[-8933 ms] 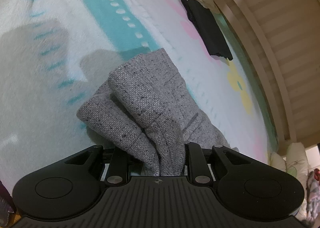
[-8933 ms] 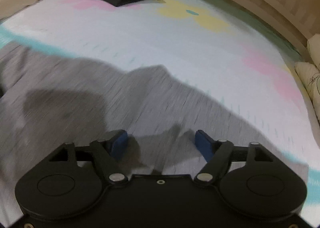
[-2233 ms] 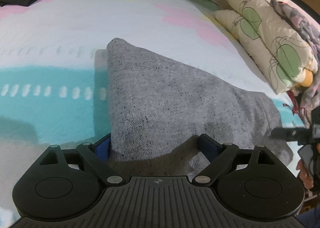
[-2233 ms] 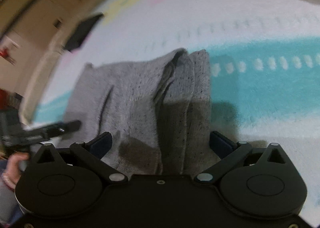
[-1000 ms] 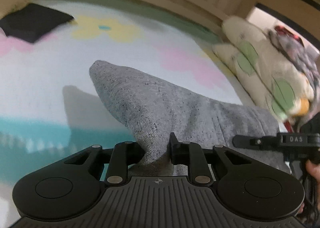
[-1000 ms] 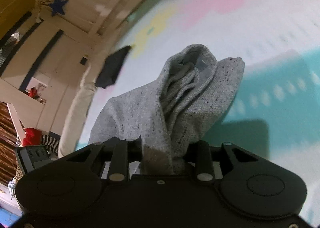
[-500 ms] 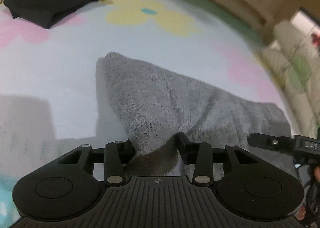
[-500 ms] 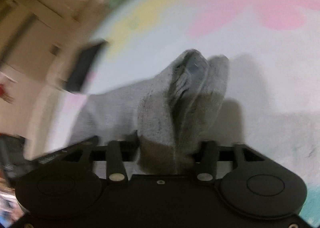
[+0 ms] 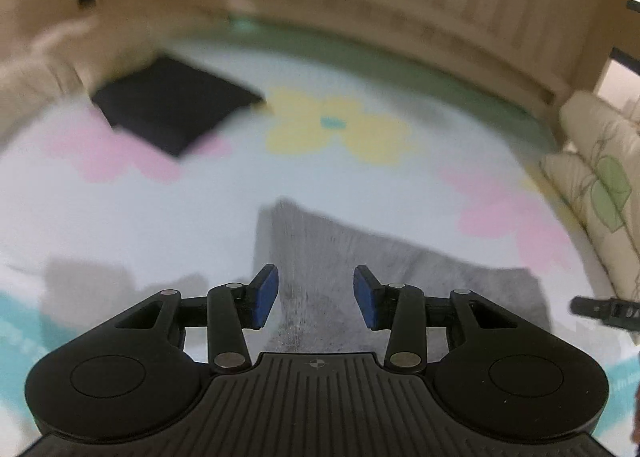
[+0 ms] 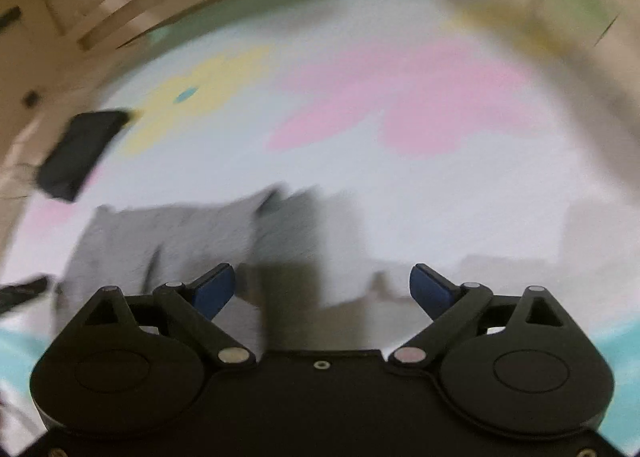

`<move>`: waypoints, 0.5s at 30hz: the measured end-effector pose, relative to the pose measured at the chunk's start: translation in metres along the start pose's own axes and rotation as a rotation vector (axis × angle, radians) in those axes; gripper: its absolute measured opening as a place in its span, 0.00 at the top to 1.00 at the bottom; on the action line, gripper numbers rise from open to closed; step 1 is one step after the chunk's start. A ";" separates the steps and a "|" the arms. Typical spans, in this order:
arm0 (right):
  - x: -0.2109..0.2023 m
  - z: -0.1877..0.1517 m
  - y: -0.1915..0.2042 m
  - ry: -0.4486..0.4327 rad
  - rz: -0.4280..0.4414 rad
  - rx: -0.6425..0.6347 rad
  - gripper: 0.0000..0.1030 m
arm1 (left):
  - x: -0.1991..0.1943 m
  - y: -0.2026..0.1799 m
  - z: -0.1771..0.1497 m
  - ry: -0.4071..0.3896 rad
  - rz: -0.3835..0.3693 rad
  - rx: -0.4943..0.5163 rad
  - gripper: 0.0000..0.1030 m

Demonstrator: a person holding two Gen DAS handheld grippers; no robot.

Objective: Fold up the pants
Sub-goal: 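Open both tools and release the folded sweatpants on the bed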

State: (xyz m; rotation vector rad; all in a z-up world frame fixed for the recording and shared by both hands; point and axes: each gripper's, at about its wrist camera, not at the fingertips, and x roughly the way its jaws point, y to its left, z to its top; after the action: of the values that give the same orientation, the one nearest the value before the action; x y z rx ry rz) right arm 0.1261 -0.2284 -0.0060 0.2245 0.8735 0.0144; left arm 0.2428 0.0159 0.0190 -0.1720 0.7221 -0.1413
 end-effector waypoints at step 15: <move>-0.155 -0.069 0.057 -0.154 -0.115 -0.024 0.01 | -0.114 -0.029 -0.065 -0.092 0.012 0.081 0.60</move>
State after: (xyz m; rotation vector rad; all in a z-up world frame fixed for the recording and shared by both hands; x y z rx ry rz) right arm -0.0215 -0.1761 0.0806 0.1507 0.7311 -0.0983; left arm 0.1125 0.0014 0.0501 -0.0962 0.6247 -0.1501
